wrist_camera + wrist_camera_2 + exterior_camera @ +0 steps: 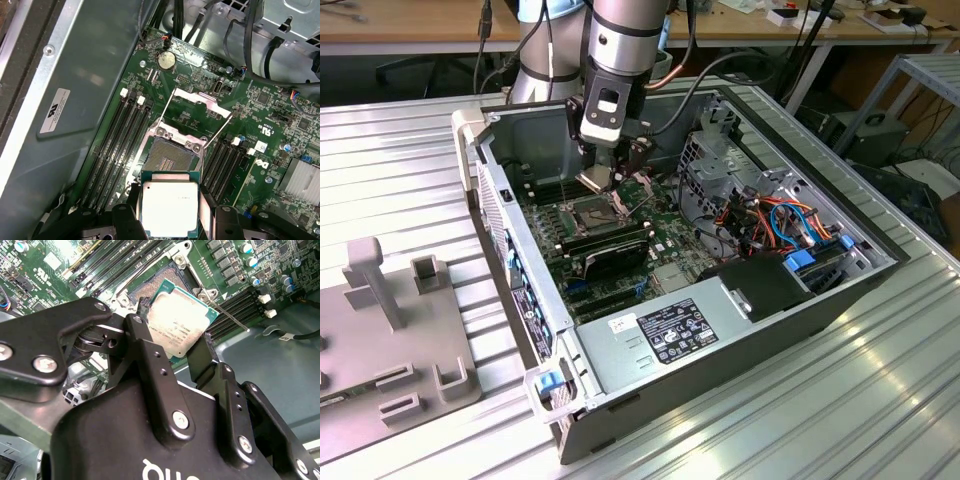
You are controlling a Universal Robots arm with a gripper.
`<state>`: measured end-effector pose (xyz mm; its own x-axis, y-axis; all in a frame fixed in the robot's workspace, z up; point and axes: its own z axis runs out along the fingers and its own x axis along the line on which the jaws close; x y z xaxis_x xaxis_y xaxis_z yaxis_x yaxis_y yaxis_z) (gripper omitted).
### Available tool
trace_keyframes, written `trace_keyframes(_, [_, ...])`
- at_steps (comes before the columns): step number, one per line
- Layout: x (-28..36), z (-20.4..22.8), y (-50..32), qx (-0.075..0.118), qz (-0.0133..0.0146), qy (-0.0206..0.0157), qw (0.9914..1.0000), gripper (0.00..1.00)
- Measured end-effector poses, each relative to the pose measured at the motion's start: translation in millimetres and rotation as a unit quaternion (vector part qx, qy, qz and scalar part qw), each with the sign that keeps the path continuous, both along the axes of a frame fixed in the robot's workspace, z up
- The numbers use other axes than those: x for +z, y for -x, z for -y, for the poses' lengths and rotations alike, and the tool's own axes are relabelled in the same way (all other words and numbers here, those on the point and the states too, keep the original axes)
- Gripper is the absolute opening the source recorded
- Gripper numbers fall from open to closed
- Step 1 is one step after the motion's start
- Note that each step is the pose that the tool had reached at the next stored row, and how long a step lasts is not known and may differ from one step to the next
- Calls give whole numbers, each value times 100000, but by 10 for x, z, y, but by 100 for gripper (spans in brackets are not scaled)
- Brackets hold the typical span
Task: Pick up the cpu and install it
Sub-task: 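Place the cpu into insertion slot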
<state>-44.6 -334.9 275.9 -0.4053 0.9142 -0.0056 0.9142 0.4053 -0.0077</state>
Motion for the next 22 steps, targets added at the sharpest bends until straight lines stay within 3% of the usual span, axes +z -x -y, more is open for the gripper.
trace_keyframes(5, [0, 0, 0, -221, 1, 2, 100000, 55])
trace_keyframes(11, [-5, 0, 0, -2835, -3, 3, 99960, 55])
trace_keyframes(22, [-5, 0, 0, -2866, 1, 1, 99959, 55])
